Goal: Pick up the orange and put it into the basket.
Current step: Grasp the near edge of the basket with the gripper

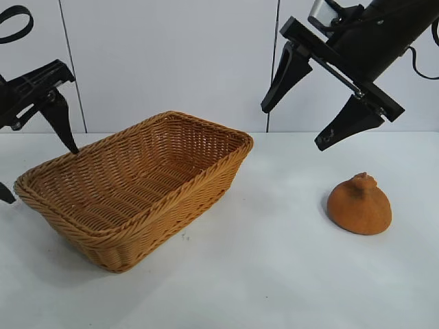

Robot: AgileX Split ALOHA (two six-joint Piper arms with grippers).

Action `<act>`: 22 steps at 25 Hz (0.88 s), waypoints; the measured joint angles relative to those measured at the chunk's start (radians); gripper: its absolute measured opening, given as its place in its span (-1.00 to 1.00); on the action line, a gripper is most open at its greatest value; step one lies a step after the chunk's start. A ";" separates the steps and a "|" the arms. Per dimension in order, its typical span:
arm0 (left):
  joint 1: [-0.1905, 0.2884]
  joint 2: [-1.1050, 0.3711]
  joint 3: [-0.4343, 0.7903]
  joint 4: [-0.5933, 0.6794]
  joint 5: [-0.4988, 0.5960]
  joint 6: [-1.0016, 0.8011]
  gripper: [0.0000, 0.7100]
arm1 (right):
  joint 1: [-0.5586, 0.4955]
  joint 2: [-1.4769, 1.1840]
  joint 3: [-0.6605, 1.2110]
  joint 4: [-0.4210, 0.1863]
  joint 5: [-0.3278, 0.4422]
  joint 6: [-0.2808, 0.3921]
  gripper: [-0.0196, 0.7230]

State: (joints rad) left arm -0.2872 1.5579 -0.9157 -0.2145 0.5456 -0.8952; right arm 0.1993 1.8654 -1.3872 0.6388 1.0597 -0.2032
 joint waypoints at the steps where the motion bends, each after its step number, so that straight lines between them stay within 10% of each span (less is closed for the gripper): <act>1: 0.000 0.009 0.000 0.000 -0.004 -0.003 0.58 | 0.000 0.000 0.000 0.000 0.000 0.000 0.64; 17: 0.000 0.276 0.000 0.007 -0.090 -0.003 0.55 | 0.000 0.000 0.000 0.000 0.018 0.000 0.64; 22: 0.000 0.276 0.000 0.002 -0.080 -0.003 -0.27 | 0.000 0.000 0.000 0.000 0.026 0.000 0.64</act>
State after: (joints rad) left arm -0.2872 1.8341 -0.9157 -0.2128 0.4657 -0.8979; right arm 0.1993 1.8654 -1.3872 0.6388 1.0857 -0.2032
